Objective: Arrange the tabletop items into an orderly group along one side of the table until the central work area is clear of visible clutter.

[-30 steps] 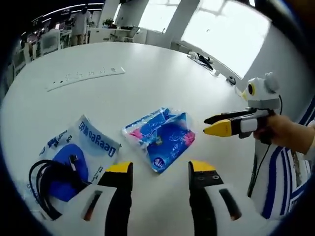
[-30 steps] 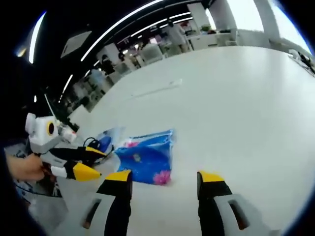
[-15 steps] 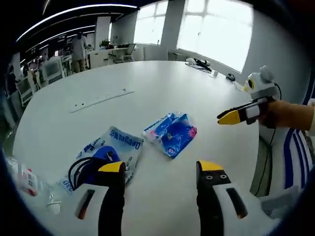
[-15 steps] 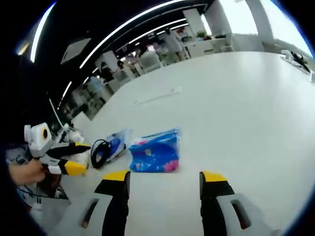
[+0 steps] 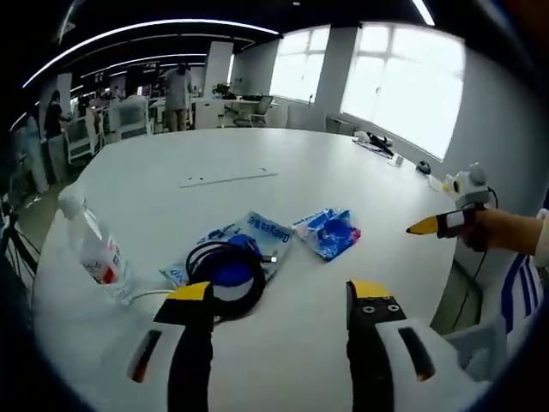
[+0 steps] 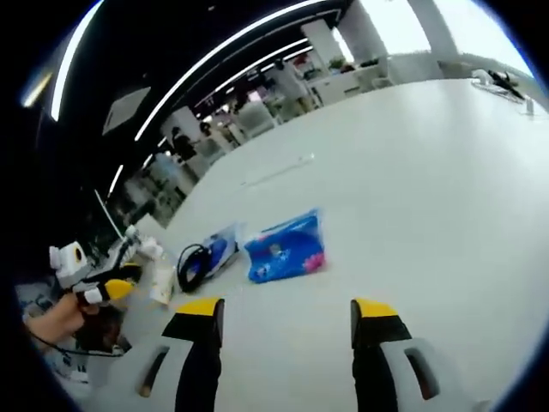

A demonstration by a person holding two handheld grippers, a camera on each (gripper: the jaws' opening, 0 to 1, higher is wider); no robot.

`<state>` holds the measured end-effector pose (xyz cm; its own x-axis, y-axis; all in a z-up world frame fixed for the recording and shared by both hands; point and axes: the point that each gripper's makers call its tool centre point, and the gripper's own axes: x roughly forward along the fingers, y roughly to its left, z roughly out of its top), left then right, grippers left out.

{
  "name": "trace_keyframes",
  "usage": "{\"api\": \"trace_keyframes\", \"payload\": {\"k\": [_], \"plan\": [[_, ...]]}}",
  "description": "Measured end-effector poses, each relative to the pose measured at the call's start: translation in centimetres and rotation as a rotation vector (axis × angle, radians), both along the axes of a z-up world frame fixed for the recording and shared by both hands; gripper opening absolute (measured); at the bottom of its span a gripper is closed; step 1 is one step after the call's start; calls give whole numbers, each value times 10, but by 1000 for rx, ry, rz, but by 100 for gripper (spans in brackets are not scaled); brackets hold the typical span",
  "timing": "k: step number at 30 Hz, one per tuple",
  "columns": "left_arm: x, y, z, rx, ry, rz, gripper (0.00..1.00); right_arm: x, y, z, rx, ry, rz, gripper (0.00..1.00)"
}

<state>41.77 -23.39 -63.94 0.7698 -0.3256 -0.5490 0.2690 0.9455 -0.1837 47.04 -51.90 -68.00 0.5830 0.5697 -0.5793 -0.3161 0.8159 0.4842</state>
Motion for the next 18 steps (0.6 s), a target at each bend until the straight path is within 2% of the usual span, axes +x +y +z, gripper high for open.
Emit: {"api": "trace_keyframes", "payload": {"k": [8,18], "plan": [[-23,11,6,27,-31,1,63,-15,1,9,2,-21,-7,62],[-42,30,3,40,-38,29,67,-23,14,6,-8,-20,21,63]]}}
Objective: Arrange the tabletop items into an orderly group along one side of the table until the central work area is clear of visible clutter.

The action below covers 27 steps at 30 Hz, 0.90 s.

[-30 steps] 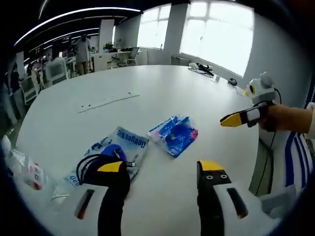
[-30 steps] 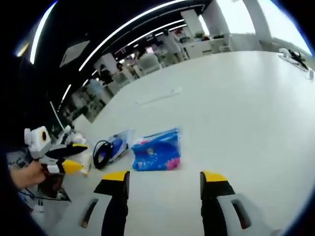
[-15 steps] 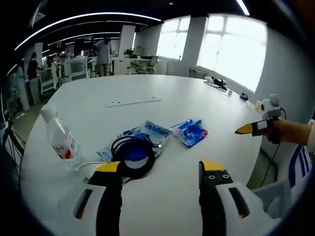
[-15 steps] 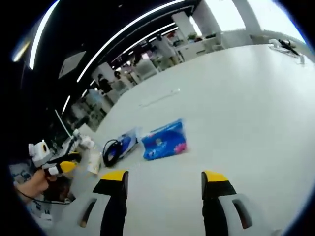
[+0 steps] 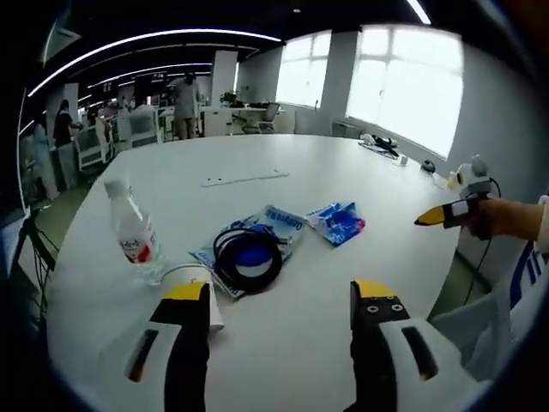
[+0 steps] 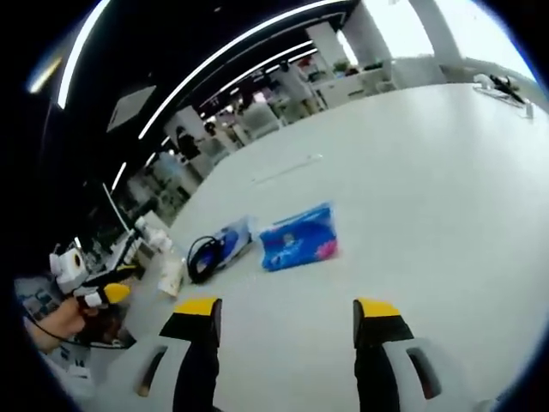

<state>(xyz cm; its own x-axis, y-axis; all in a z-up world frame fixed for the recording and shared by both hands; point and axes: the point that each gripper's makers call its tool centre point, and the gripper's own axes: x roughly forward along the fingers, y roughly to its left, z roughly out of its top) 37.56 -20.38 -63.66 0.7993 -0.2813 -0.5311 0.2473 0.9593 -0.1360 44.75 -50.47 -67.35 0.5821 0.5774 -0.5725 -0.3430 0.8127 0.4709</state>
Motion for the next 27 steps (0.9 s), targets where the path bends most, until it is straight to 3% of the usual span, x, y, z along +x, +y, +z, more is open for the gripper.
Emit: {"api": "trace_keyframes", "payload": {"k": [8,17,27], "plan": [[-16,16,-6,-18,2,42,69,-6,14,0,-8,14,9,63],[-31,15,-13,80,-73,15,75,-15,31,-3,-32,11,53,62],[-40,15,-22,41,-60,39,77,-25,37,-20,-47,46,66,61]]}}
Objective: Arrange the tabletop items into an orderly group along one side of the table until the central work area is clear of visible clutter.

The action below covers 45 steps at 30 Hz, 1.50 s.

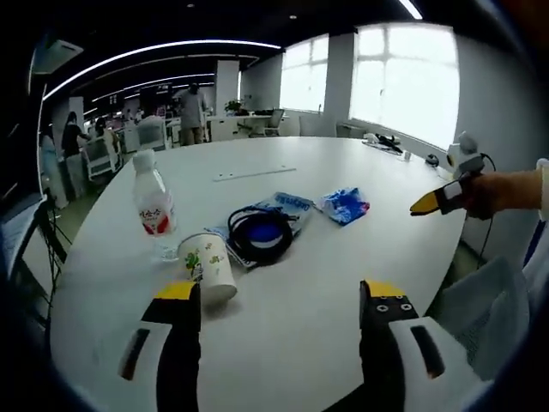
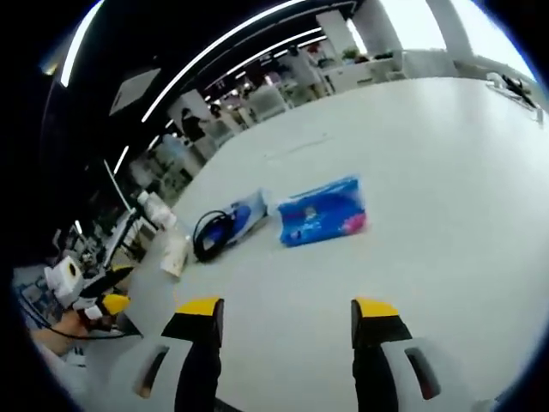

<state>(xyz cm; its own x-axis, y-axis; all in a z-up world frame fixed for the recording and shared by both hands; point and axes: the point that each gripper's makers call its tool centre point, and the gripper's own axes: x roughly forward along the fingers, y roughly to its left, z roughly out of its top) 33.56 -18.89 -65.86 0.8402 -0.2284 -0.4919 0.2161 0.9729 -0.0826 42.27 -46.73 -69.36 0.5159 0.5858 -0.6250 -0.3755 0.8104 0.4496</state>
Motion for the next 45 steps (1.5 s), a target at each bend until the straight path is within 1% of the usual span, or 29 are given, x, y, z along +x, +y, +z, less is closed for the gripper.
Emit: {"api": "trace_keyframes", "payload": {"k": [4,7,13,18,23,25,29,32,34,38,40,42,45], "plan": [[0,0,-4,-14,8,16,76,0,3,-1,-21,-3,22,61],[-1,-1,-5,-13,3,11,76,0,7,2,-31,-16,45,61],[-4,5,-7,-23,1,28,77,1,16,4,-51,-29,82,61],[-5,10,-5,-30,-9,49,77,2,32,7,-63,-47,130,61],[-6,12,-4,-37,-28,67,77,4,72,10,-58,-59,224,61],[-5,12,-5,-33,-28,61,77,7,89,12,-55,-67,259,60],[-5,9,-6,-19,-32,43,76,17,118,11,-79,-82,331,58],[-4,7,-5,-18,-38,35,77,25,133,14,-79,-92,355,57],[-4,6,-5,-19,-40,32,76,35,145,15,-85,-108,375,55],[-5,9,-9,-18,-36,37,76,54,167,12,-106,-116,399,54],[-6,12,-10,-25,-35,48,76,62,176,9,-106,-101,400,53],[-7,13,-11,-31,-33,55,76,68,186,7,-88,-83,389,51],[-8,14,-12,-37,-30,59,75,74,199,2,-74,-54,379,49]]}}
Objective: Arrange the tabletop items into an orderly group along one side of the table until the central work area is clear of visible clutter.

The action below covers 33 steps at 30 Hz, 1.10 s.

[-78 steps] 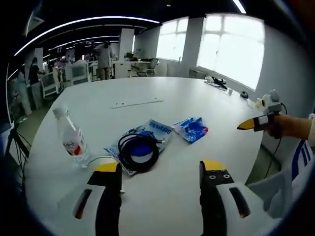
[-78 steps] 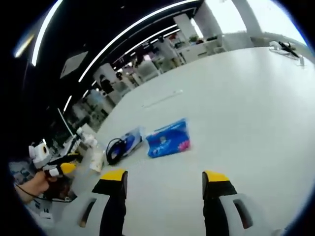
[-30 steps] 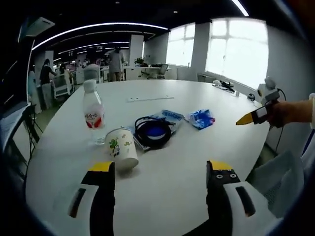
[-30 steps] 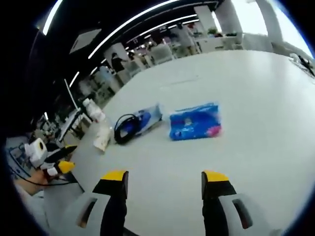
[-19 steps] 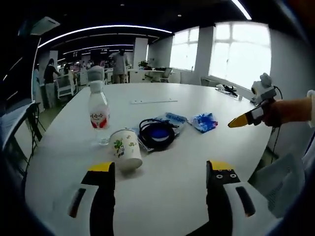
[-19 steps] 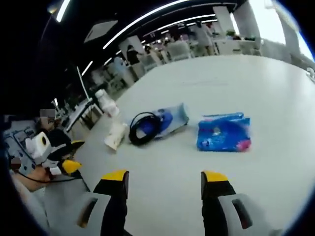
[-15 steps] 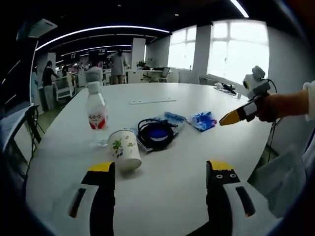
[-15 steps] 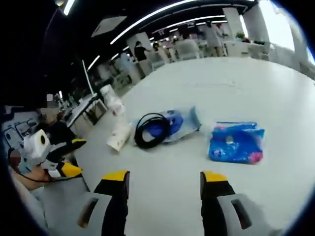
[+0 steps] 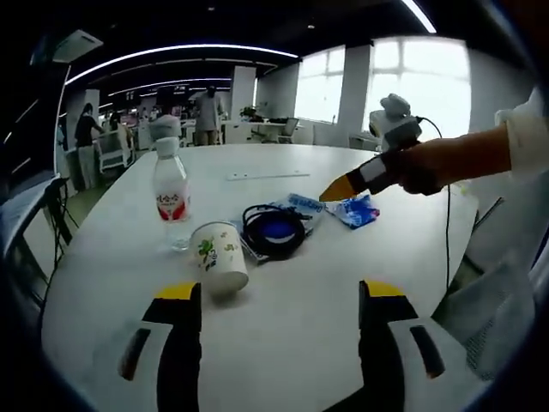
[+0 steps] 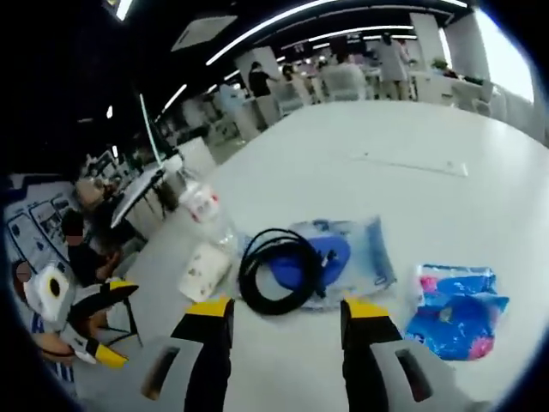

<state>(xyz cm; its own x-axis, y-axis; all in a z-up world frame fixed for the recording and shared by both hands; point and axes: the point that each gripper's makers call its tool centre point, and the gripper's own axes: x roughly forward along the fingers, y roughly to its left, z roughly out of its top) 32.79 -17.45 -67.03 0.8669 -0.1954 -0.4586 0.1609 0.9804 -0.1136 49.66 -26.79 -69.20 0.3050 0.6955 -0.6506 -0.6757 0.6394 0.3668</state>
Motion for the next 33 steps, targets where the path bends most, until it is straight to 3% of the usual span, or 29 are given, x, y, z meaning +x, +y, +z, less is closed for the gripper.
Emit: {"api": "trace_keyframes", "payload": {"k": [3,6,10,13,15,25,30,33], "plan": [[0,1,-3,-15,7,12,74,7,10,-9,-21,9,0,48],[0,2,-3,-1,7,12,74,15,10,-24,-95,1,15,46],[0,3,-6,-9,15,15,72,24,15,-34,-118,15,5,43],[0,4,-7,-7,19,21,71,24,12,-50,-150,88,-40,42],[-1,5,-7,-10,21,26,70,24,12,-56,-176,77,-21,42],[-2,9,-13,-29,42,50,69,31,19,-71,-229,44,32,32],[-2,9,-14,-32,49,52,69,39,18,-72,-225,38,-9,25],[-2,8,-16,-35,55,51,69,42,15,-72,-234,38,-16,13]]}}
